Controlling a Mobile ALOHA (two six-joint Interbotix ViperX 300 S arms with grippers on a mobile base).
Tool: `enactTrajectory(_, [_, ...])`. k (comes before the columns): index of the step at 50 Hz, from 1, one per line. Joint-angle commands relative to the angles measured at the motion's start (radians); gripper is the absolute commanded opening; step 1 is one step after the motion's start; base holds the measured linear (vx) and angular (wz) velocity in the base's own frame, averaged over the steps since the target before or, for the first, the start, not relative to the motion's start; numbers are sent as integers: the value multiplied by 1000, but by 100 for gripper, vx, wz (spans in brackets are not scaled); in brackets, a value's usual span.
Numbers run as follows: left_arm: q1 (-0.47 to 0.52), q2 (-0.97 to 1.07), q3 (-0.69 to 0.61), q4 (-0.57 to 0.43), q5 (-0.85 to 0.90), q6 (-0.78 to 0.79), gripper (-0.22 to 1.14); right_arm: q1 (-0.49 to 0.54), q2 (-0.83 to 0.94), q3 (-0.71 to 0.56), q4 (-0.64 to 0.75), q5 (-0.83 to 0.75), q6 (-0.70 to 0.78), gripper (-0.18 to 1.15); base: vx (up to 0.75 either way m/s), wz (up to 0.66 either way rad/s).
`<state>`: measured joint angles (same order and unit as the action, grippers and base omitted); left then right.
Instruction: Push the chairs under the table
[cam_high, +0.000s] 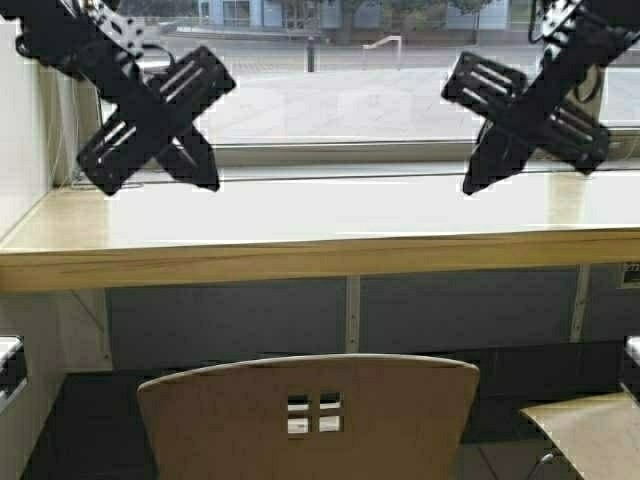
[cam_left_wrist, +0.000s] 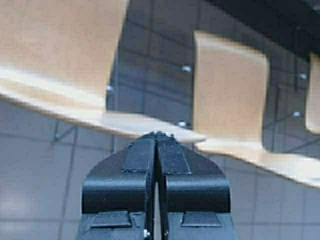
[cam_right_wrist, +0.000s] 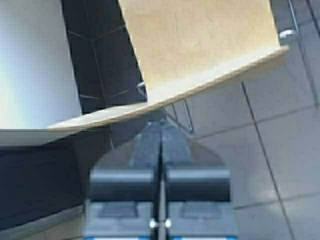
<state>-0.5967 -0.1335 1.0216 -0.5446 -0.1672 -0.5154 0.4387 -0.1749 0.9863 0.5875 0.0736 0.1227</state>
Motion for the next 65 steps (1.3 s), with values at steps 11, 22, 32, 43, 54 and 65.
enactTrajectory(11, [-40,275,-58,-169,-41,-133,85,20,413,-143,336,-14,-3,83,1,0])
enactTrajectory(22, [-49,431,-112,-301,-150,-230,86,80,523,-232,666,-140,-2,84,0,0])
enactTrajectory(32, [-120,568,-172,-446,-278,-405,86,141,603,-298,916,-213,0,84,0,0])
enactTrajectory(43, [-127,646,-198,-448,-304,-442,86,153,698,-336,934,-213,0,84,0,1])
enactTrajectory(54, [-126,739,-290,-448,-307,-451,86,152,784,-411,936,-192,0,84,0,0])
enactTrajectory(65, [-98,827,-356,-448,-307,-462,86,144,857,-483,936,-187,-2,84,0,0])
